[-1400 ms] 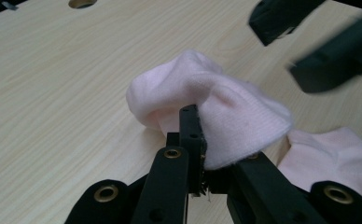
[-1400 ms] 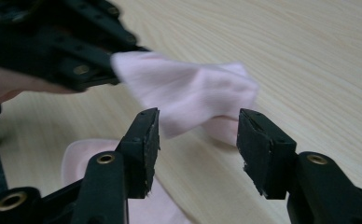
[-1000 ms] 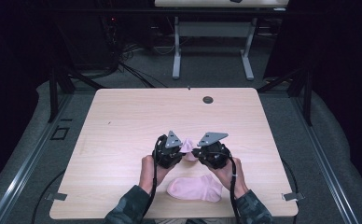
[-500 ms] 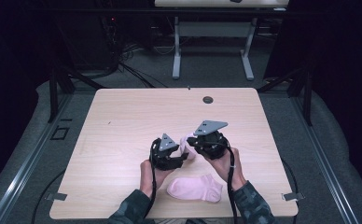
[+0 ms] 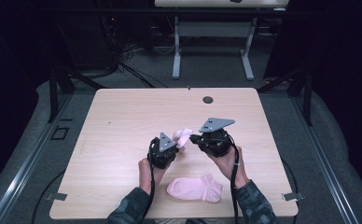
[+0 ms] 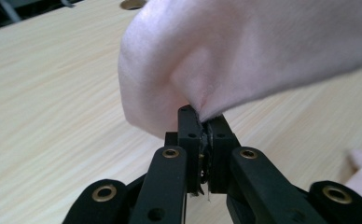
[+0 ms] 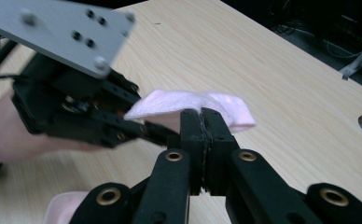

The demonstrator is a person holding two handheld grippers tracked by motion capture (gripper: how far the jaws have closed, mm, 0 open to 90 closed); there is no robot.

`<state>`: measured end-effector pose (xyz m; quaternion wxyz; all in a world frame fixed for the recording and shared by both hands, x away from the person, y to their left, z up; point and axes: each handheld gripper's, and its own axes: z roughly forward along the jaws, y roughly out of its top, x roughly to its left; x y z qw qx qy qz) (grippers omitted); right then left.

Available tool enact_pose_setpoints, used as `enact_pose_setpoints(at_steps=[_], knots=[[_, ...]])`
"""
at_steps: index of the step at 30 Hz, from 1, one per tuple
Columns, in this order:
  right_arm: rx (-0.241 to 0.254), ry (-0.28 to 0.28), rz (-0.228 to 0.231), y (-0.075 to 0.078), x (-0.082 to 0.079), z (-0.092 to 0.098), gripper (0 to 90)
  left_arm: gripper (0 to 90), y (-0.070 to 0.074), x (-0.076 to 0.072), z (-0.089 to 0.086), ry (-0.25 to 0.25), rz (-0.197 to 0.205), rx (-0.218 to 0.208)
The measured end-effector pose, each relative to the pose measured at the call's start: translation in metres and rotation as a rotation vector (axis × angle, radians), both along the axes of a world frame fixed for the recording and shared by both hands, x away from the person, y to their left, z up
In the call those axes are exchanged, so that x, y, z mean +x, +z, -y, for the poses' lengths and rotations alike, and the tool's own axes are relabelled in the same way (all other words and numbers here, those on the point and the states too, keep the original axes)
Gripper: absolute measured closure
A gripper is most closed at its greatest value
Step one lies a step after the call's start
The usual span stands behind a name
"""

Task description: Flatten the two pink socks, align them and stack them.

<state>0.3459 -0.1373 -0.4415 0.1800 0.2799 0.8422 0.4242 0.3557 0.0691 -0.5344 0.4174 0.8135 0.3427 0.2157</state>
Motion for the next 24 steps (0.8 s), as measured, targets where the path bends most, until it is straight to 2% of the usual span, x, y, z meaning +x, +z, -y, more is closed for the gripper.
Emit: enact_pose_setpoints(at_steps=[2,3,4,5,6,8,9,10,11,12,13,14,15,16,17,18,19,24], knots=[[-0.004,-0.008,-0.004,-0.003,0.002,0.003,88.7,87.8,0.001,0.0,-0.002,0.002,0.001,0.009],[-0.001,-0.01,-0.012,-0.008,0.006,0.009,88.7,87.8,0.005,0.0,-0.006,0.002,0.0,0.056],[-0.001,-0.01,-0.012,-0.008,0.006,0.009,88.7,87.8,0.007,0.0,-0.008,-0.004,0.005,0.074],[-0.012,-0.009,-0.019,-0.015,0.009,0.013,88.7,87.8,0.013,-0.001,-0.011,-0.021,-0.002,0.152],[-0.012,-0.009,-0.019,-0.015,0.009,0.013,88.7,87.8,0.013,-0.001,-0.011,-0.021,-0.002,0.152],[-0.03,-0.009,-0.015,-0.023,0.01,0.015,88.7,87.8,0.018,-0.002,-0.011,-0.053,-0.034,0.221],[-0.049,-0.001,-0.021,-0.03,0.011,0.018,88.7,87.7,0.019,-0.004,-0.009,-0.062,-0.03,0.247],[-0.067,-0.001,-0.041,-0.044,0.012,0.024,88.6,87.3,0.017,-0.004,-0.004,-0.104,-0.068,0.278],[-0.075,0.0,-0.046,-0.05,0.012,0.026,88.6,87.1,0.015,-0.005,-0.001,-0.126,-0.083,0.29],[-0.075,0.0,-0.046,-0.05,0.012,0.026,88.6,86.4,0.015,-0.005,-0.001,-0.126,-0.083,0.29],[-0.089,0.008,-0.058,-0.058,0.012,0.03,88.4,86.4,0.012,-0.004,0.003,-0.167,-0.112,0.3],[-0.097,0.001,-0.076,-0.067,0.013,0.033,88.4,85.3,0.008,-0.004,0.007,-0.189,-0.134,0.309],[-0.127,0.0,-0.102,-0.084,0.013,0.042,88.2,81.4,0.005,-0.004,0.01,-0.2,-0.147,0.314],[-0.127,0.0,-0.102,-0.084,0.013,0.042,88.2,81.4,0.002,-0.004,0.011,-0.209,-0.159,0.303],[-0.134,-0.007,-0.108,-0.093,0.013,0.049,88.1,76.2,-0.001,-0.003,0.013,-0.217,-0.177,0.277],[-0.134,-0.007,-0.108,-0.093,0.013,0.049,88.1,75.0,-0.001,-0.003,0.013,-0.217,-0.177,0.277],[-0.129,-0.022,-0.12,-0.098,0.013,0.056,88.1,70.7,-0.003,-0.002,0.014,-0.212,-0.195,0.236],[-0.127,-0.035,-0.121,-0.101,0.014,0.064,87.7,60.7,-0.004,-0.002,0.011,-0.217,-0.216,0.21]])
